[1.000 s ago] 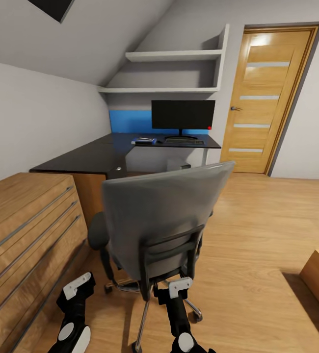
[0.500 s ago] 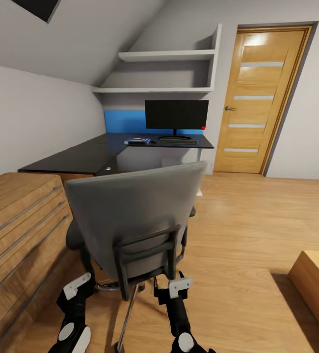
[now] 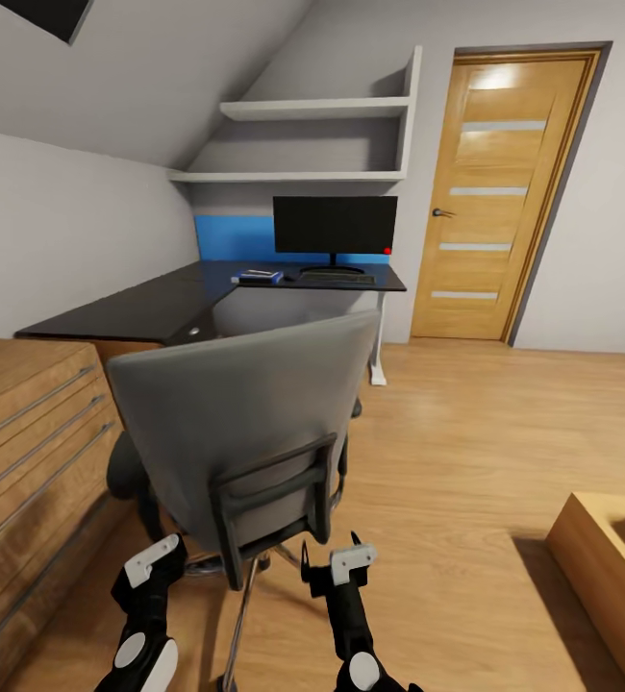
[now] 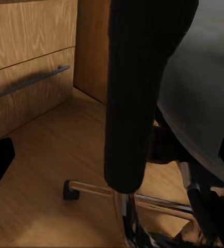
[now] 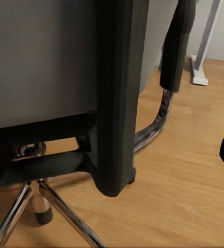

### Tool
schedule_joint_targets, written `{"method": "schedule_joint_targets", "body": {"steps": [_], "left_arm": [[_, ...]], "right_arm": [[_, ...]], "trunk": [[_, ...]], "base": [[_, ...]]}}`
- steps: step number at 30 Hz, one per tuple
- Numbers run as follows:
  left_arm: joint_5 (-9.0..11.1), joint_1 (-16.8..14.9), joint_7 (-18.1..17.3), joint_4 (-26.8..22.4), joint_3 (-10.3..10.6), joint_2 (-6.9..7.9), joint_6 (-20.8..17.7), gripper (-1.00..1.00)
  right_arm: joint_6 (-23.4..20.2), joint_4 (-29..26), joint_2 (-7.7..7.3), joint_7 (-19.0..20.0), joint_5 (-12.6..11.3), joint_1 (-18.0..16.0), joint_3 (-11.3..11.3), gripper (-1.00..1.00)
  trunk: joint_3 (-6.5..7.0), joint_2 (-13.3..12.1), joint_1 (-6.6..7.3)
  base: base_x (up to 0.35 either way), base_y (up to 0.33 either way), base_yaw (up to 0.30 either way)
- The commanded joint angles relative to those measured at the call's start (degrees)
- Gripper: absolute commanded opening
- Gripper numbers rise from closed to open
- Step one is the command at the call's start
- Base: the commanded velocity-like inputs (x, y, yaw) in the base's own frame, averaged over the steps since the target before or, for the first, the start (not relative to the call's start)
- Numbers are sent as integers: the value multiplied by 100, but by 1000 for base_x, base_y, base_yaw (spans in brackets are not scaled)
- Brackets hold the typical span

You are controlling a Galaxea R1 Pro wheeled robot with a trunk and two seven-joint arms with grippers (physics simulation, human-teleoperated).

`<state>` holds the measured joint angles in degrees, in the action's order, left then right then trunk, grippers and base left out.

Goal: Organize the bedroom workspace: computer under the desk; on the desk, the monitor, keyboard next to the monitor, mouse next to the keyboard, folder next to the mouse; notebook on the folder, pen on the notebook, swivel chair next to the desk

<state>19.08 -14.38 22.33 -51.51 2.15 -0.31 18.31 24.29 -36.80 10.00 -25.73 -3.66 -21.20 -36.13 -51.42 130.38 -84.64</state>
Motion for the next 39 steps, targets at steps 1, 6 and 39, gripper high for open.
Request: {"method": "schedule_joint_targets", "body": {"steps": [1, 6, 39], "left_arm": [[52, -3, 21, 1, 22, 4, 33, 100], [52, -3, 17, 1, 22, 4, 33, 100], [60, -3, 18, 2, 177, 4, 33, 100]], "right_arm": [[33, 11, 0, -29, -37, -7, -25, 100], [34, 11, 0, -29, -32, -7, -25, 100], [32, 14, 0, -29, -30, -7, -25, 100]], "trunk": [[-5, 2, 0], [-5, 2, 0], [-5, 2, 0]], "base": [[200, -14, 0], [283, -5, 0], [-15, 0, 0]]}}
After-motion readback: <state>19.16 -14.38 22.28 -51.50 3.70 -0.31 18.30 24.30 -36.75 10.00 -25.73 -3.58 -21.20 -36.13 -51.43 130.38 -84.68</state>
